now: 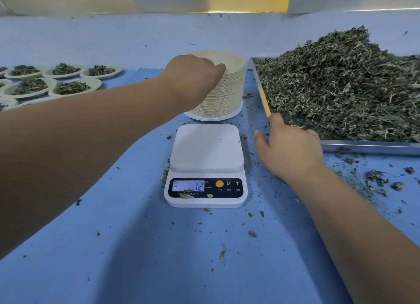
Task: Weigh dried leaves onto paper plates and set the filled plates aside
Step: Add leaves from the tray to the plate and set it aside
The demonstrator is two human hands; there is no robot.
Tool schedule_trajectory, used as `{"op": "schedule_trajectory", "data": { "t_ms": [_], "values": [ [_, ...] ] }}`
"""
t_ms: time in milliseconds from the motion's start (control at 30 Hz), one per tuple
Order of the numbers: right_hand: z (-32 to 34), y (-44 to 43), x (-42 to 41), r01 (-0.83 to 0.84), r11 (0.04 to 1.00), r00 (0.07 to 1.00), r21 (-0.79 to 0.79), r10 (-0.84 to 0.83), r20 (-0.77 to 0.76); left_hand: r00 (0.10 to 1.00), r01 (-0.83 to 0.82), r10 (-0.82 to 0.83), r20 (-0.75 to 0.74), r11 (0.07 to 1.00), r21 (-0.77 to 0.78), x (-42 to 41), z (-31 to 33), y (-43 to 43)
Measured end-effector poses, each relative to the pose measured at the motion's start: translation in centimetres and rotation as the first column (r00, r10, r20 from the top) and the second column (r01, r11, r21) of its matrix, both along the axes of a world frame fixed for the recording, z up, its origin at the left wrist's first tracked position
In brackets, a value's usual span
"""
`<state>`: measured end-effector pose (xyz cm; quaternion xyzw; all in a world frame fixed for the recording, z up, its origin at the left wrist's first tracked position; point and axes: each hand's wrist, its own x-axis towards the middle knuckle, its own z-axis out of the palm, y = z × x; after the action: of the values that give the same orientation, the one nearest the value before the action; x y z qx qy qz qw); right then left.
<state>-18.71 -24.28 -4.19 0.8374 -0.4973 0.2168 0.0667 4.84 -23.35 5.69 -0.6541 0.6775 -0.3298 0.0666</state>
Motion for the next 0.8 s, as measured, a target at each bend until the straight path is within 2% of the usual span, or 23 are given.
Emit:
{"op": "schedule_trajectory", "data": {
  "t_ms": [200, 400, 600, 800],
  "values": [
    [-0.2, -0.1, 0.1, 0.0, 1.0, 1.0, -0.02, 0.0, 0.013, 1.0, 0.004, -0.004, 0.02, 1.0, -0.017, -0.2, 0.2, 0.3],
    [-0.2, -0.2, 0.0, 0.0, 1.0, 1.0, -0.014, 0.001, 0.01, 0.998, -0.006, 0.004, 0.056, 0.999, 0.035, -0.3, 0.4, 0.7],
    [-0.2, -0.2, 0.0, -0.003, 1.0, 1.0, -0.015, 0.003, 0.002, 0.972, 0.033, -0.047, 0.23, 0.997, 0.063, -1.0, 0.0, 1.3],
    [-0.1, 0.0, 0.0, -0.003, 1.0, 1.0, -0.001, 0.003, -0.008, 0.984, 0.097, -0.099, 0.149, 0.995, 0.017, -0.8, 0.4, 1.2]
  ]
}}
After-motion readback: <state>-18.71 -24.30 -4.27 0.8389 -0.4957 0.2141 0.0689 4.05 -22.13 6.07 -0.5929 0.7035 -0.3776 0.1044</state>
